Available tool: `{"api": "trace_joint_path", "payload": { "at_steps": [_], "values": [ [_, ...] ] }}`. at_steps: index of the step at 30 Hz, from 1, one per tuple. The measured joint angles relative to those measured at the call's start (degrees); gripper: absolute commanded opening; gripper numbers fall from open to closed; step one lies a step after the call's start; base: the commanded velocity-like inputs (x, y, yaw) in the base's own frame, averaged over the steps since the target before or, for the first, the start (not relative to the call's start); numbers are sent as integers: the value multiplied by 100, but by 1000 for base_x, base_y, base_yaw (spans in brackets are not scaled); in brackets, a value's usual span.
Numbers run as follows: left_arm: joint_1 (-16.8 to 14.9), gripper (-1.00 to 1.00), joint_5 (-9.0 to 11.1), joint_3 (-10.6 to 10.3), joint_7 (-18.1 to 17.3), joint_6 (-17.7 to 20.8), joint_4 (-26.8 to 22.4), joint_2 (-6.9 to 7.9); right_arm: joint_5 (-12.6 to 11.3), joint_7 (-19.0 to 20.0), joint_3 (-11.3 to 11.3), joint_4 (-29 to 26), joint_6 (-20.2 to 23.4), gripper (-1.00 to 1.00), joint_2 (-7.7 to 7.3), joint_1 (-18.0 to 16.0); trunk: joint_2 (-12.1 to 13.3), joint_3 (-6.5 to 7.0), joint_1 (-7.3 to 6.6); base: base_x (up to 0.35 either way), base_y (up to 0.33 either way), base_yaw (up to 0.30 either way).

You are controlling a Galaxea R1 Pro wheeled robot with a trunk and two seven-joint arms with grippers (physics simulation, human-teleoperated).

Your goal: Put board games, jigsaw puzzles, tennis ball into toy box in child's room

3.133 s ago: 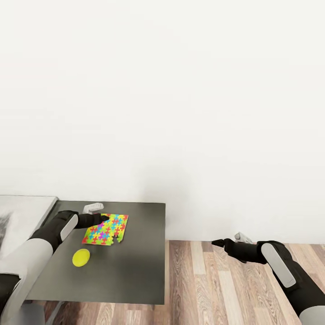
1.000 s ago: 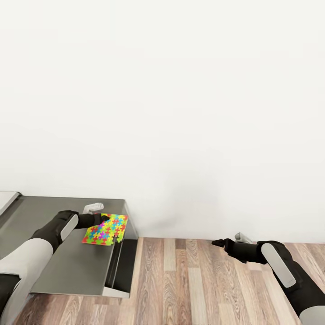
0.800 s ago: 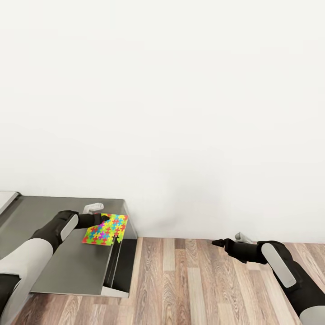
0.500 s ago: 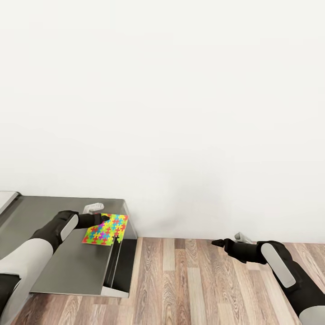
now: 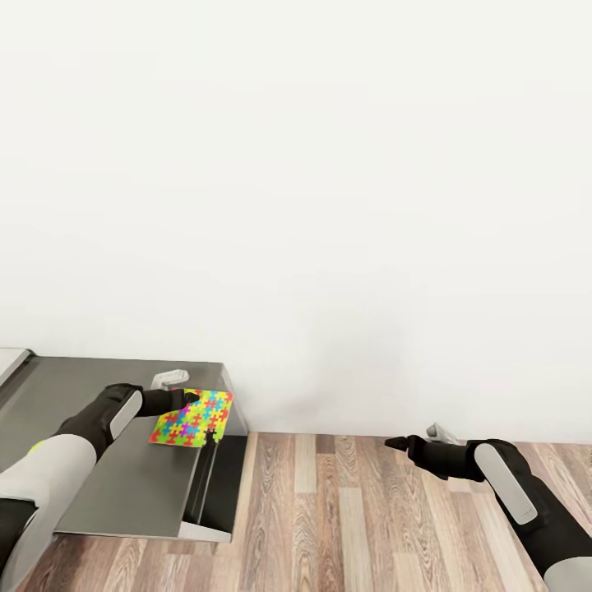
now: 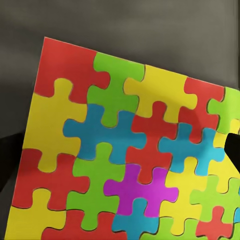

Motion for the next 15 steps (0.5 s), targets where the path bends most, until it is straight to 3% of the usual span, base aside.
{"api": "trace_joint_path", "payload": {
  "at_steps": [15],
  "values": [
    [6,100,90,10,-78,14,41,59,-1,4,-2,2,0,100,0,0,3,-1,1,0,-5,0]
  ]
}}
